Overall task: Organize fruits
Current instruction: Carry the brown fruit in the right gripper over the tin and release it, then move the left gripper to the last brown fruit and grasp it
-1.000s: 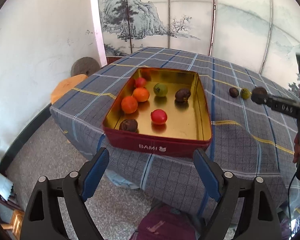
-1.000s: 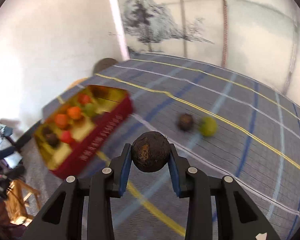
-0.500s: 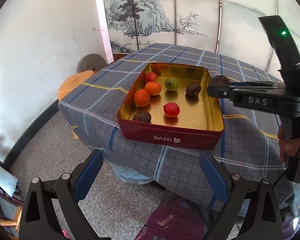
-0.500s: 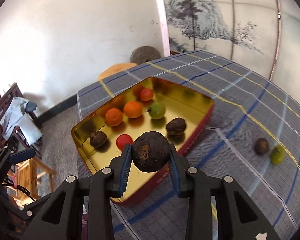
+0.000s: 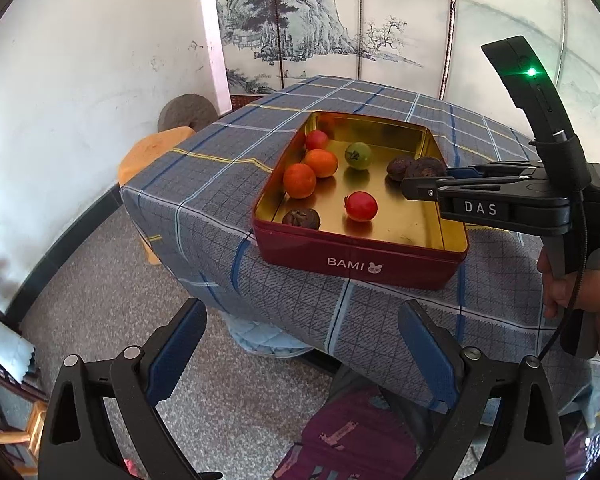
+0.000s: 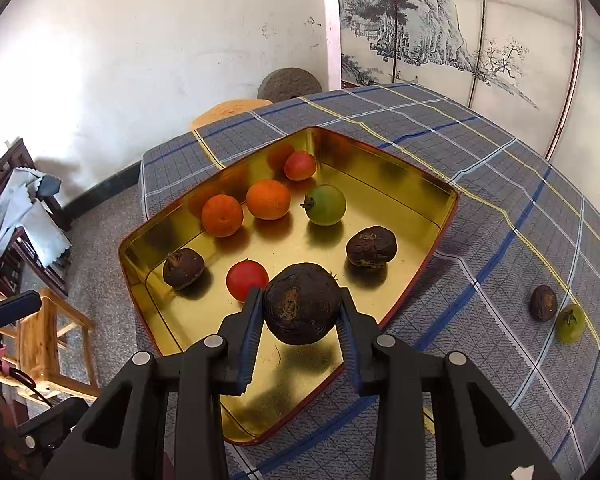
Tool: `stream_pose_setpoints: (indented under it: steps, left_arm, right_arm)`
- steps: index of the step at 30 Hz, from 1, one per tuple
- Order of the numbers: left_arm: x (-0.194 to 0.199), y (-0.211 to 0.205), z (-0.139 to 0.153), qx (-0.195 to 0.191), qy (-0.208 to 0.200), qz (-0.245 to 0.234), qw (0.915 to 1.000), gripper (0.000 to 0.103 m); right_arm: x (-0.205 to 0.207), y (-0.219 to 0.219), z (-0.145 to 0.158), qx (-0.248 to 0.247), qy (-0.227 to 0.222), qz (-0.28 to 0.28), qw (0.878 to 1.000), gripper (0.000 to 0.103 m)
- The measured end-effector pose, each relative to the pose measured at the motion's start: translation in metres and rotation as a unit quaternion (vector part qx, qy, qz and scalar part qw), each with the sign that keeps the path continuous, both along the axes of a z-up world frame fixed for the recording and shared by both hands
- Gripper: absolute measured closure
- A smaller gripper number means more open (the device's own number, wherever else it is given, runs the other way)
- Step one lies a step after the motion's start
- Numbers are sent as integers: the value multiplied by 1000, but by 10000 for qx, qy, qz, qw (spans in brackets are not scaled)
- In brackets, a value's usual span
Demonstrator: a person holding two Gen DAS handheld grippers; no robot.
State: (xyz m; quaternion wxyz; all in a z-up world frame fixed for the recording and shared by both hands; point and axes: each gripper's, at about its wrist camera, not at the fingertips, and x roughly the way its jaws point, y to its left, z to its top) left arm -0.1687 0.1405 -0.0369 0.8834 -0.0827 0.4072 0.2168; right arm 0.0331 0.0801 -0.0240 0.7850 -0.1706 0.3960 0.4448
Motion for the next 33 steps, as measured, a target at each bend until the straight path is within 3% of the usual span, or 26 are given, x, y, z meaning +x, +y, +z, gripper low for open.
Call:
stream_pose_setpoints:
  steps: [17, 23, 33]
  left_arm:
    - [-1, 2, -3, -43, 73, -21, 10000, 7]
    - [0, 1, -3, -23, 88, -45, 9999, 7]
    - [1, -3, -3, 57, 121, -99, 9999, 7]
  right_arm:
    - [-4, 4, 5, 80, -66, -64, 9999, 68]
    - [-9, 0, 13, 309, -90, -75, 9995, 60]
    - [-10, -34, 19, 687, -13, -384, 9969, 36]
